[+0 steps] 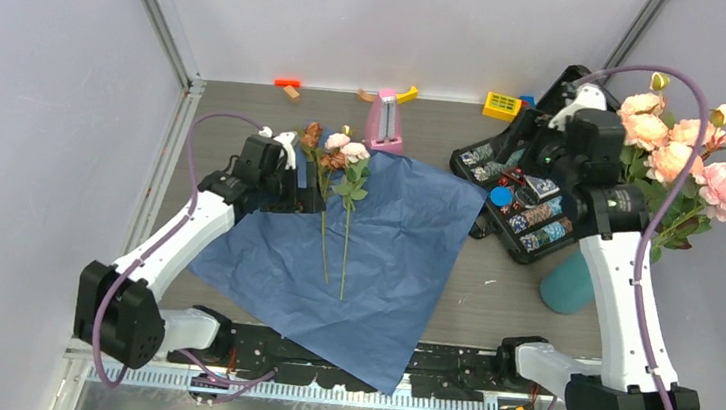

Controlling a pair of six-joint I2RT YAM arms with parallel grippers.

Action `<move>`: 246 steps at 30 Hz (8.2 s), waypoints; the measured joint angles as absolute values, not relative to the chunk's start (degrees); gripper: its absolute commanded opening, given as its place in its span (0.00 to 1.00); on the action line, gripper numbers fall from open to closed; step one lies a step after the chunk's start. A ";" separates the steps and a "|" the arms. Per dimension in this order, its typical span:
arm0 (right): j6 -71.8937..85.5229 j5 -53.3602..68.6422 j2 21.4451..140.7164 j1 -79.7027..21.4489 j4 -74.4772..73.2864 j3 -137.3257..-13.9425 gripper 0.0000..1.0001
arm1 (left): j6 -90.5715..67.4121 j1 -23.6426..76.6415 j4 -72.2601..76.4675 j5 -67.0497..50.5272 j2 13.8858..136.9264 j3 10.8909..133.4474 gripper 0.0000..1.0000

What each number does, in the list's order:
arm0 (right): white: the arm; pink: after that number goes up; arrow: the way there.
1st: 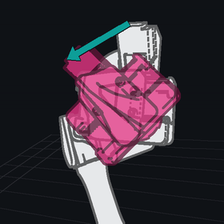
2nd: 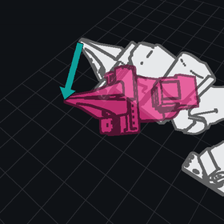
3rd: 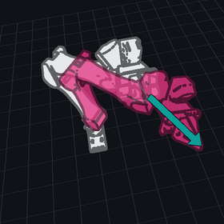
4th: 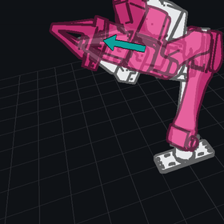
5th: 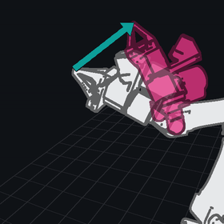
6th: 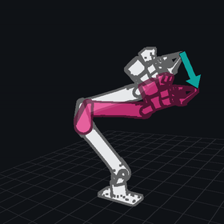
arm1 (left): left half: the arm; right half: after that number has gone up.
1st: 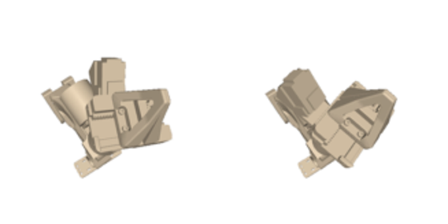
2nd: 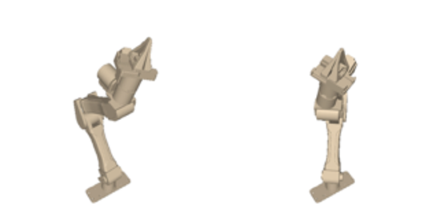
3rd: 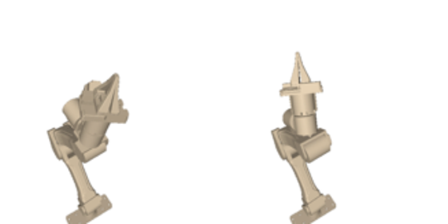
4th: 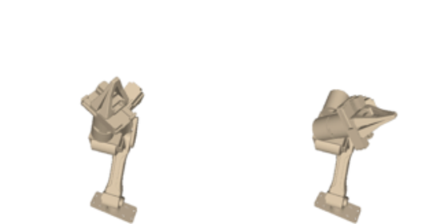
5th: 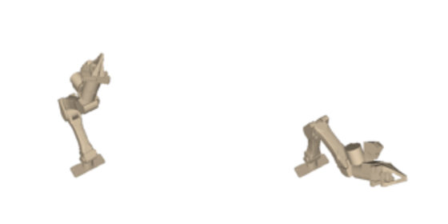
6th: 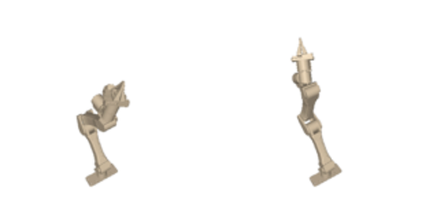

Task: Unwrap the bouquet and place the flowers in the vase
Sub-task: Insert the fake flower into the vase, then pick up the fake flower from the wrapping paper, then insert the fake flower into the vase.

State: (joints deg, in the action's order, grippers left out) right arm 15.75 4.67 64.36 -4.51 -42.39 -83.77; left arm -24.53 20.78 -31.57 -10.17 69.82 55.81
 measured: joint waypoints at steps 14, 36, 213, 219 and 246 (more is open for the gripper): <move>26.89 -2.68 68.27 -17.08 -32.10 -68.42 0.67 | -28.34 22.90 -25.28 -4.45 88.20 55.42 0.54; 28.91 -1.63 70.26 -18.81 -28.67 -66.54 0.53 | -29.91 23.90 -19.88 -4.49 100.01 61.06 0.36; -7.90 -29.71 52.14 2.79 -23.38 -72.88 0.00 | -11.27 13.85 -30.35 -16.03 57.98 55.48 1.00; -7.84 -28.97 52.01 5.56 -20.51 -72.05 0.00 | -11.25 13.85 -30.37 -16.01 58.00 55.48 1.00; -11.64 -27.18 45.08 6.87 -10.52 -61.14 0.00 | -10.00 13.85 -30.79 -16.01 58.00 55.48 1.00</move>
